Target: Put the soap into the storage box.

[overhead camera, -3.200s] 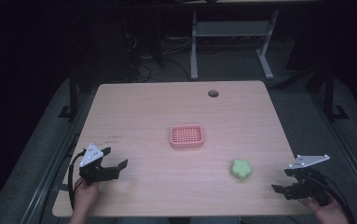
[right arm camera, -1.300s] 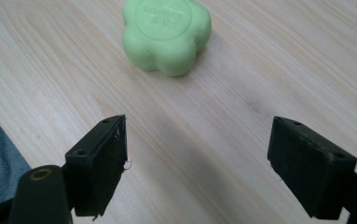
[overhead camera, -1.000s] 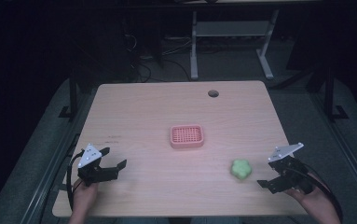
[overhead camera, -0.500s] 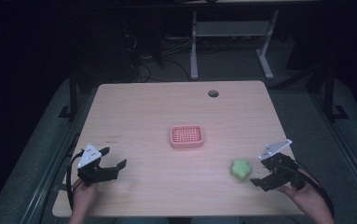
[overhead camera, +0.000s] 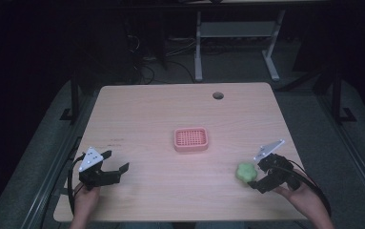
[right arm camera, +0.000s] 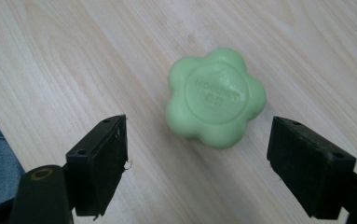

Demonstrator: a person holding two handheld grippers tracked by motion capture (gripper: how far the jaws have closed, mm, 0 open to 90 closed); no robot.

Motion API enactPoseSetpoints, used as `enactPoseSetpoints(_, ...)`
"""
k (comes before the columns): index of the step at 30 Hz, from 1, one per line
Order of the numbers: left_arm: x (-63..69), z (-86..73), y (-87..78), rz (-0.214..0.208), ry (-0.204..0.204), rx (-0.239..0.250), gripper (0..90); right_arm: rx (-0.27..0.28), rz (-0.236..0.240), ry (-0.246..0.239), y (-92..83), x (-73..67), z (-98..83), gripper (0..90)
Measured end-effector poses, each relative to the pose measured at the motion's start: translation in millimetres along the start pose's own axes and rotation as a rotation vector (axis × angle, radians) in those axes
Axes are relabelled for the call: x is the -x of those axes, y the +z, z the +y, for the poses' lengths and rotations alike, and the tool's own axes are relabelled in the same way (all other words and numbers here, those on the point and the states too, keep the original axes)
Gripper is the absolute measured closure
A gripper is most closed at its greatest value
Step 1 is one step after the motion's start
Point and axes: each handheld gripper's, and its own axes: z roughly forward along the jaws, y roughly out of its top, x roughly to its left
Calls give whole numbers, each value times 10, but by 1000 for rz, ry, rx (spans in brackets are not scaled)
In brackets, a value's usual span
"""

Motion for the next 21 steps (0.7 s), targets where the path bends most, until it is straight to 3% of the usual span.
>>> enactPoseSetpoints(21,-7,-2,-6,-1,-4,4,141,-89,-2,-21,241,78,252,200)
